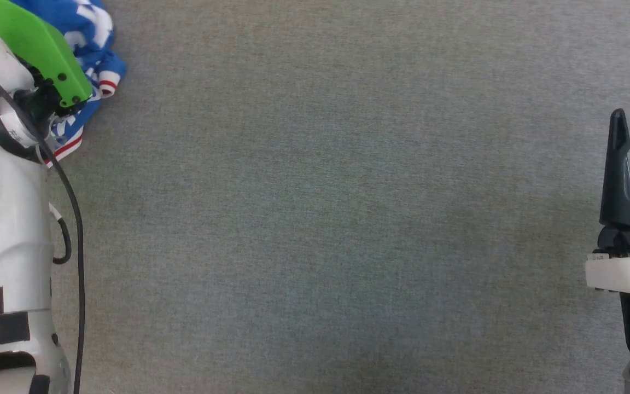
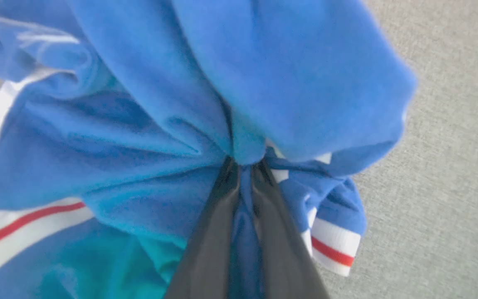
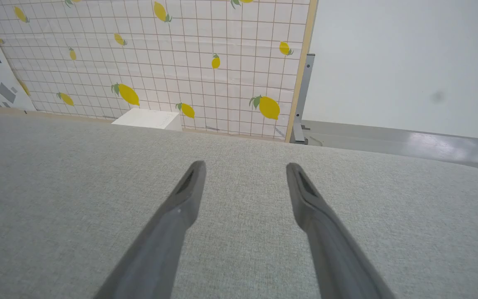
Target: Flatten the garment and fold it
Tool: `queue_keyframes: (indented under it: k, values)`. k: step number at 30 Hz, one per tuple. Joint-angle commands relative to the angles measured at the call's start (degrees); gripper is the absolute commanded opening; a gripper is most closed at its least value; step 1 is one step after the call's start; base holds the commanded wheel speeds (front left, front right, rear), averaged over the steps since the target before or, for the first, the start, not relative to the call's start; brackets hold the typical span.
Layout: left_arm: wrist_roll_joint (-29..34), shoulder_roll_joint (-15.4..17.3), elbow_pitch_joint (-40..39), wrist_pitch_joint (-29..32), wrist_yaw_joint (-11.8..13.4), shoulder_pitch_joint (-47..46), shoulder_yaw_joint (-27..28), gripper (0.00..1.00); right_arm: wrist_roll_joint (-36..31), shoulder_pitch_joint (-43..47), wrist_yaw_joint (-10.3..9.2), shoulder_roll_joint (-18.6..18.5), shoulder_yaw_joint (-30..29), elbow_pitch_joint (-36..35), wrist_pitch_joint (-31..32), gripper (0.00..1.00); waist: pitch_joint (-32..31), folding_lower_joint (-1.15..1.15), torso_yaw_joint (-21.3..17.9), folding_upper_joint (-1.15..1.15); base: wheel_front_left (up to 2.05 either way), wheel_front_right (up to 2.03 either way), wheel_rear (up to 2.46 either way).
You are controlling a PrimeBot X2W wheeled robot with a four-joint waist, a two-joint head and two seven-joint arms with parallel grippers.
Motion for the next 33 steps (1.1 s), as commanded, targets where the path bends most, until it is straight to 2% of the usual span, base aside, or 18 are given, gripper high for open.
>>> queue_keyframes:
  k: [1, 2, 8, 15, 19, 26, 33]
  values:
    - [0.2, 0.7, 0.3, -0.5, -0.3, 1.6, 0.3, 0.0, 0.4, -0.9, -0.09, 0.0, -0.1, 0.3, -0.5, 1.0, -0.7, -0.01, -0.4, 0.0, 0.0, 0.0, 0.0]
    - [-0.5, 1.2, -0.1, -1.9, -1.5, 1.8, 0.7, 0.0, 0.6, -1.1, -0.09, 0.0, -0.2, 1.0, -0.9, 1.0, -2.0, -0.01, -0.6, 0.0, 0.0, 0.0, 0.0]
    - [-0.4, 2.4, -1.6, -7.2, -4.2, 0.9, 0.3, 0.0, 1.2, -0.9, -0.09, 0.2, -0.1, 2.9, -2.0, 1.0, -6.3, -0.01, -0.5, 0.0, 0.0, 0.0, 0.0]
    - [0.1, 2.2, -3.2, -12.8, -7.7, -1.4, -1.8, 0.0, 3.3, 0.8, -0.09, 0.2, -1.2, 5.8, -3.5, 1.0, -13.5, -0.01, 0.1, 0.0, 0.0, 0.0, 0.0]
    - [-0.1, 0.9, -4.7, -13.4, -10.5, -2.6, -4.6, 0.0, 4.3, 2.2, -0.09, 0.2, -2.3, 7.2, -4.2, 1.0, -18.3, -0.01, 0.5, 0.0, 0.0, 0.0, 0.0]
    - [-1.1, -2.6, -8.5, -11.3, -13.8, -3.6, -9.2, 0.0, 5.9, 4.3, -0.09, 0.2, -2.7, 9.3, -5.0, 1.0, -25.9, -0.01, -0.4, 0.0, 0.0, 0.0, 0.0]
    - [-3.4, -7.2, -13.3, -8.4, -15.6, -2.1, -13.9, 0.0, 7.1, 6.6, -0.09, 0.2, -3.6, 10.5, -5.2, 1.0, -30.8, -0.01, -2.9, 0.0, 0.0, 0.0, 0.0]
